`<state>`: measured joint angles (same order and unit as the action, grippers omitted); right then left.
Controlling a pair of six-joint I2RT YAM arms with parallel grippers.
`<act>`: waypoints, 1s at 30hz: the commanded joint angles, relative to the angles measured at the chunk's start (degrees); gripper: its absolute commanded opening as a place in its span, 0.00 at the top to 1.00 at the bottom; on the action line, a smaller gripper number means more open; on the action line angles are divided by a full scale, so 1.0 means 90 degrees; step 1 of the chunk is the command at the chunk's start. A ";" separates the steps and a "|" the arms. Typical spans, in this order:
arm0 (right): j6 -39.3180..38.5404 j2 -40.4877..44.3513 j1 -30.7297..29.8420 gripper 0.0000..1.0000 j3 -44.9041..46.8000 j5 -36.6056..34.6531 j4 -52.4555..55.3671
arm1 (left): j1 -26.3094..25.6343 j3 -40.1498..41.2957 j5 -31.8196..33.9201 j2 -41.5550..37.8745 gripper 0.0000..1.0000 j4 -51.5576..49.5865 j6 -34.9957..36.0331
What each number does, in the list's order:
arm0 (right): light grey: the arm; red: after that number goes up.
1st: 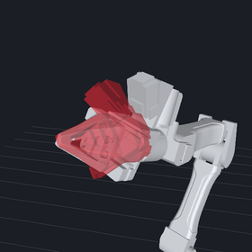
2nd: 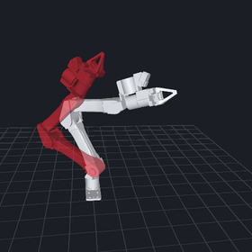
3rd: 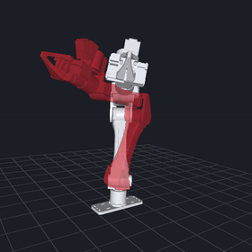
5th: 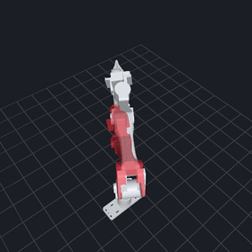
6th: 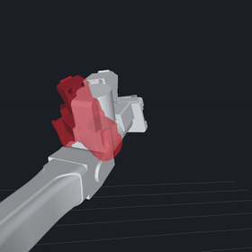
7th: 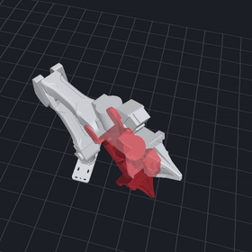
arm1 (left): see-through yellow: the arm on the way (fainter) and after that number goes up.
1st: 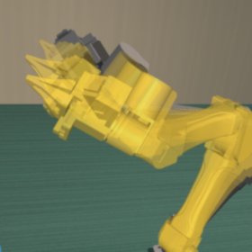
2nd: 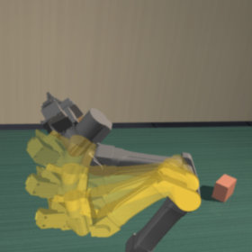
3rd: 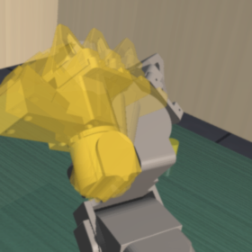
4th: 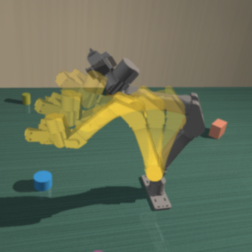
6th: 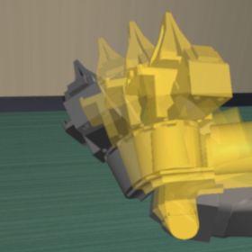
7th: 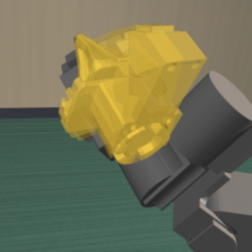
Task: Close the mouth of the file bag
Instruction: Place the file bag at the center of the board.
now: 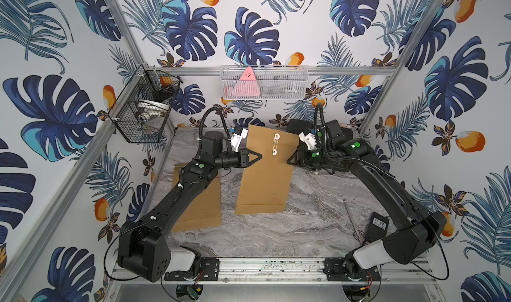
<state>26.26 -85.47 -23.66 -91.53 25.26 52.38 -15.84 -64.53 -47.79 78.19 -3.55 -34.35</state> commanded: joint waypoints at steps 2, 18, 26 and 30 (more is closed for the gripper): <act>0.0008 0.0304 0.0661 0.53 0.0032 -0.0038 -0.0191 | -0.0272 0.0671 0.0228 0.0213 1.00 0.1286 -0.1713; -0.0061 0.0639 0.1074 0.51 -0.0214 -0.1164 -0.0172 | -0.2732 -0.0399 0.2664 0.4507 1.00 0.3760 -0.2730; -0.0047 0.0601 0.1073 0.50 -0.0036 -0.0952 -0.0237 | -0.3065 -0.1620 0.2587 0.5633 0.97 0.3207 -0.2365; 0.0011 0.0545 0.1072 0.50 0.0013 -0.0790 -0.0368 | -0.3065 -0.1928 0.2654 0.5533 0.61 0.1994 -0.1669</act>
<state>26.13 -80.23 -13.98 -91.57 16.71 50.65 -43.38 -79.96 -24.25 128.55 22.24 -55.05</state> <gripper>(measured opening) 0.500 0.313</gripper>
